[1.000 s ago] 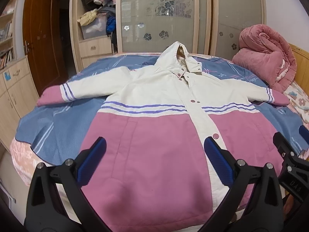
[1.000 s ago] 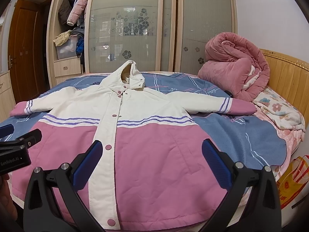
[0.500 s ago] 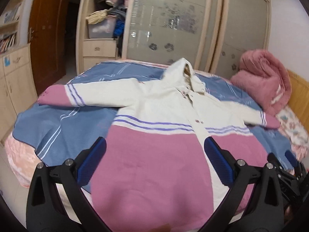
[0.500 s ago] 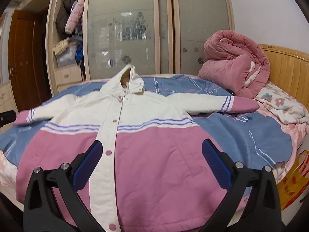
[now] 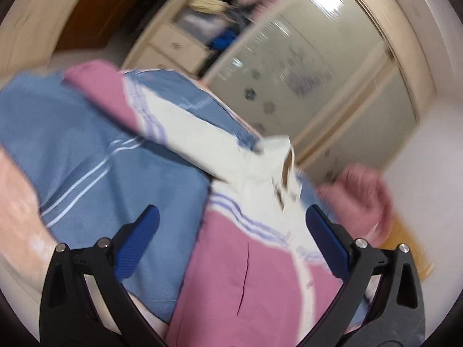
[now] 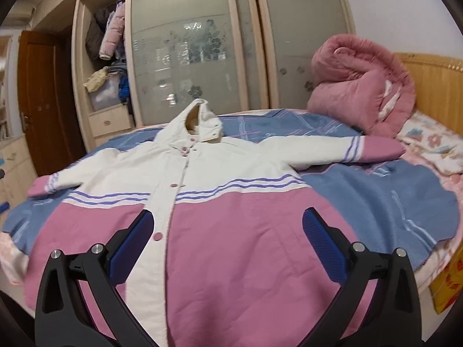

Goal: Fold large clothes
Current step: 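Reach the left gripper to the pink sleeve cuff and grasp it, then lift the sleeve with the left gripper and fold it across the jacket chest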

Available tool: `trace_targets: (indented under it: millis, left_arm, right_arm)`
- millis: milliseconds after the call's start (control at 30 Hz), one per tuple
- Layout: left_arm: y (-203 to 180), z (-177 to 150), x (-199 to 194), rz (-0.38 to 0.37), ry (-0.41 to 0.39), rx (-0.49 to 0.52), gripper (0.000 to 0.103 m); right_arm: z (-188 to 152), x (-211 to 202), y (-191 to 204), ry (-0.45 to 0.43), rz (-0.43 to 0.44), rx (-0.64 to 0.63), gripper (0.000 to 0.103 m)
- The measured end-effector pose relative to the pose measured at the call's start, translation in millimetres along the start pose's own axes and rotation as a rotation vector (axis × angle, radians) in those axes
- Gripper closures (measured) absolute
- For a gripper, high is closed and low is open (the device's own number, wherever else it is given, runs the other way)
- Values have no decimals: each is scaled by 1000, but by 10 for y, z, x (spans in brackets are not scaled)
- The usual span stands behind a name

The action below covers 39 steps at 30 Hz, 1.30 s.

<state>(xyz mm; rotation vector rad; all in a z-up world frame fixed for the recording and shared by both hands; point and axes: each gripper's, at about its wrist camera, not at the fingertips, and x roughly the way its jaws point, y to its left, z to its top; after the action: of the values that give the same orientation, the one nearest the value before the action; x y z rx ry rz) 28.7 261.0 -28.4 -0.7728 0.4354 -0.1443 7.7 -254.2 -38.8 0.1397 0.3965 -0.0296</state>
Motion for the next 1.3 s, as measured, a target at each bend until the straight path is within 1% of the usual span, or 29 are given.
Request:
trace_targets:
  millis: [33, 67, 100, 167, 200, 267, 300, 400, 433, 467, 500, 600, 667, 700, 767, 800, 867, 900, 967, 1067, 1167, 1233, 1300]
  left_arm:
    - [129, 45, -47, -59, -9, -59, 2]
    - [240, 67, -85, -83, -11, -116, 2]
    - [338, 97, -119, -67, -11, -161, 2]
    - [504, 135, -204, -13, -23, -204, 2]
    - [591, 158, -252, -40, -51, -244, 2]
    - [726, 246, -271, -114, -73, -328, 2]
    - [766, 300, -280, -132, -82, -346, 2]
    - [940, 636, -279, -82, -164, -362, 2]
    - [1004, 718, -245, -63, -168, -373, 2]
    - [1083, 833, -179, -43, -163, -390, 2]
    - [1170, 989, -65, -29, -135, -394, 2]
    - [1388, 1306, 259, -29, -55, -421, 2]
    - [1561, 1452, 377, -40, -36, -458, 2]
    - [1638, 1501, 458, -30, -29, -467, 2]
    - [1835, 1580, 559, 19, -37, -496, 3]
    - [1931, 1620, 628, 37, -29, -502, 3]
    - [2088, 1660, 745, 109, -37, -508, 3]
    - [2124, 1664, 769, 127, -45, -506, 4]
    - [2221, 1708, 851, 113, -54, -525, 4]
    - [2242, 1816, 980, 115, -45, -498, 4]
    - [2255, 1901, 1136, 104, -13, -495, 4]
    - [2304, 1921, 1234, 145, 13, -502, 4]
    - [2356, 1928, 1315, 151, 11, -506, 4]
  right_arm:
    - [1, -9, -14, -2, 1, -2, 1]
    - [10, -12, -32, 2, 6, -1, 1]
    - [12, -17, -53, 5, 9, 3, 1]
    - [16, -23, -104, 12, 20, 19, 1]
    - [19, -24, -126, 18, 30, 27, 1]
    - [20, -33, -162, 25, 42, 46, 1]
    - [19, -35, -173, 27, 46, 48, 1]
    - [18, -29, -178, 28, 52, 39, 1]
    - [18, -23, -181, 30, 53, 40, 1]
    - [19, -16, -189, 34, 55, 44, 1]
    - [22, -8, -196, 38, 59, 49, 1]
    - [25, 14, -196, 43, 66, 52, 1]
    - [22, 44, -171, 46, 64, 49, 1]
    - [17, 60, -158, 51, 66, 48, 1]
    - [-3, 100, -125, 66, 72, 45, 1]
    - [-12, 116, -102, 71, 76, 39, 1]
    - [-34, 132, -63, 73, 82, 24, 1]
    - [-45, 141, -39, 76, 81, 15, 1]
    - [-74, 174, -2, 89, 79, 3, 1]
    - [-107, 232, 33, 109, 79, -6, 1]
    - [-130, 284, 62, 112, 72, -12, 1]
    - [-146, 330, 80, 120, 70, -12, 1]
    - [-165, 366, 94, 128, 70, -10, 1]
